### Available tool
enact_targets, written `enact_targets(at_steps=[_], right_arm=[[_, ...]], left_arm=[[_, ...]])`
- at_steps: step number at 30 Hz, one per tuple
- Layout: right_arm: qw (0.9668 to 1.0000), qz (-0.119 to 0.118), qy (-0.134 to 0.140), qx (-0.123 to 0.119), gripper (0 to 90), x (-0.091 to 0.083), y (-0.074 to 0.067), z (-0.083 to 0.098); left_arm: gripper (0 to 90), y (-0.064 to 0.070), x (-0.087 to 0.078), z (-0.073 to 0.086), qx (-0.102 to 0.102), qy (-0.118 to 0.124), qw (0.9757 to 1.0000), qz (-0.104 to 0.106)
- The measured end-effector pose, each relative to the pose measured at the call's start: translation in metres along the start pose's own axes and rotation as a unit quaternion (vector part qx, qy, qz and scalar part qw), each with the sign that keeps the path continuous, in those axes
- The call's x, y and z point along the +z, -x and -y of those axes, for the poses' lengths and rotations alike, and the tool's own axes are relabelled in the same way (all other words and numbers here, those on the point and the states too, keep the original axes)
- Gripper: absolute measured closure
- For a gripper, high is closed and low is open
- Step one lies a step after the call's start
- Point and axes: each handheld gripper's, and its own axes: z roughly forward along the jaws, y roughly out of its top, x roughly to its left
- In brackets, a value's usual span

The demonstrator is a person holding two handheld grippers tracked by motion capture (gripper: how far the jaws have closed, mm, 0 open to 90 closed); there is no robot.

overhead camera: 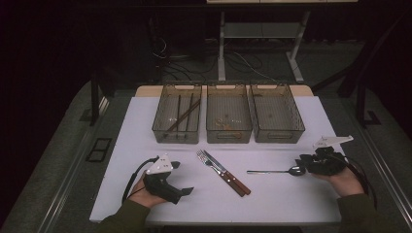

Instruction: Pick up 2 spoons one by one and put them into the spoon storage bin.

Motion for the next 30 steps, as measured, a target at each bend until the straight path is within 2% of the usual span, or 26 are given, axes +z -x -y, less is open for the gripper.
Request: enact_targets(at_steps=[4,11,24,30], right_arm=[[1.0000,-0.006,-0.007,0.000,57.4,0.001,0.003,0.009],[0.9996,-0.023,-0.016,0.001,53.3,0.004,0.003,0.014],[0.9980,-0.043,-0.043,-0.014,57.5,0.011,0.000,0.016],[0.9968,-0.047,-0.054,-0.037,63.1,0.011,-0.007,0.015]], left_arm=[[0.0,0.000,0.000,0.000,0.001,-0.002,1.0000,-0.001],[0.0,0.000,0.000,0.000,0.001,-0.002,1.0000,-0.001],[0.0,0.000,0.000,0.000,0.001,-0.002,1.0000,-0.001],[0.0,0.000,0.000,0.000,0.001,-0.002,1.0000,-0.001]])
